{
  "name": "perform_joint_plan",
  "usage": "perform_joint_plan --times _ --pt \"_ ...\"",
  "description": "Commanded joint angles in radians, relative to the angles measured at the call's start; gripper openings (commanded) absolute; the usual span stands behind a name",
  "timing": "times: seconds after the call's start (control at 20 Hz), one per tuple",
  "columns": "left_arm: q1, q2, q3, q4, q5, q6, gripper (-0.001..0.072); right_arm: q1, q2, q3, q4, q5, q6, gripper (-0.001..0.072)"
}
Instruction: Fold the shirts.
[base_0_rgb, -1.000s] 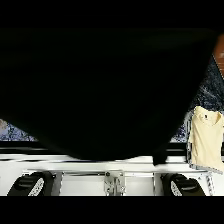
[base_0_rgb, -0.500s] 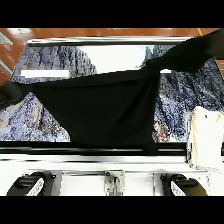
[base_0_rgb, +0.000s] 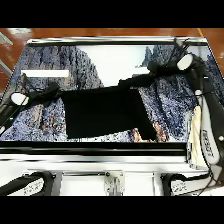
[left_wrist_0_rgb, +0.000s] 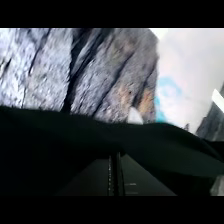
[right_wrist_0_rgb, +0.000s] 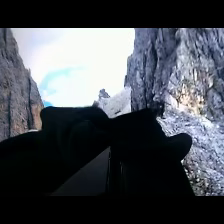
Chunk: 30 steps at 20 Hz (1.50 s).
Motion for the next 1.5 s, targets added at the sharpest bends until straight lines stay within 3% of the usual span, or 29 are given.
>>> perform_joint_plan --times 0.0,0.05,0.1,0.15,0.25,0.35,0.4,0.45,0.5,0.55,0.7,0.9,1.1,1.3,1.45 --pt "0.001 -0.110 -0.005 -0.065 -0.067 0.064 0.0085 0.001 -0.111 -0.001 0.089 0.024 -0.011 0.0268" --pt "0.008 -0.106 -0.003 -0.065 -0.093 0.127 0.0309 -0.005 -0.105 0.000 0.090 0.036 -0.054 0.0536" --pt "0.030 -0.098 0.007 -0.064 -0.147 0.170 0.0613 -0.017 -0.088 0.001 0.087 0.065 -0.114 0.0630" --pt "0.070 -0.092 0.026 -0.061 -0.218 0.174 0.0711 -0.038 -0.062 0.006 0.083 0.121 -0.179 0.0630" --pt "0.202 -0.079 0.086 -0.060 -0.449 0.259 0.0710 -0.104 0.011 0.012 0.023 0.291 -0.293 0.0630" --pt "0.355 -0.064 0.128 -0.060 -0.707 0.370 0.0698 -0.209 0.074 0.011 -0.142 0.498 -0.316 0.0629" --pt "0.427 -0.056 0.123 -0.051 -0.826 0.403 0.0673 -0.275 0.085 0.011 -0.175 0.583 -0.317 0.0628" --pt "0.480 -0.050 0.107 -0.012 -0.917 0.425 0.0574 -0.352 0.087 0.009 -0.157 0.663 -0.319 0.0628" --pt "0.519 -0.042 0.073 0.047 -0.971 0.436 0.0542 -0.422 0.087 -0.006 -0.108 0.716 -0.319 0.0628" --pt "0.541 -0.031 0.021 0.080 -0.975 0.436 0.0543 -0.488 0.087 -0.034 -0.033 0.750 -0.318 0.0628" --pt "0.533 -0.021 -0.179 0.013 -0.874 0.489 0.0676 -0.593 0.087 -0.147 0.132 0.767 -0.330 0.0628" --pt "0.451 -0.043 -0.331 -0.113 -0.664 0.525 0.0672 -0.583 0.087 -0.203 0.144 0.687 -0.334 0.0628" --pt "0.324 -0.119 -0.341 -0.150 -0.598 0.526 0.0655 -0.551 0.087 -0.203 0.143 0.618 -0.336 0.0628" --pt "0.235 -0.175 -0.340 -0.264 -0.479 0.537 0.0640 -0.551 0.087 -0.203 0.141 0.636 -0.336 0.0628" --pt "0.212 -0.174 -0.340 -0.373 -0.402 0.545 0.0191 -0.551 0.087 -0.249 0.127 0.691 -0.338 0.0629"
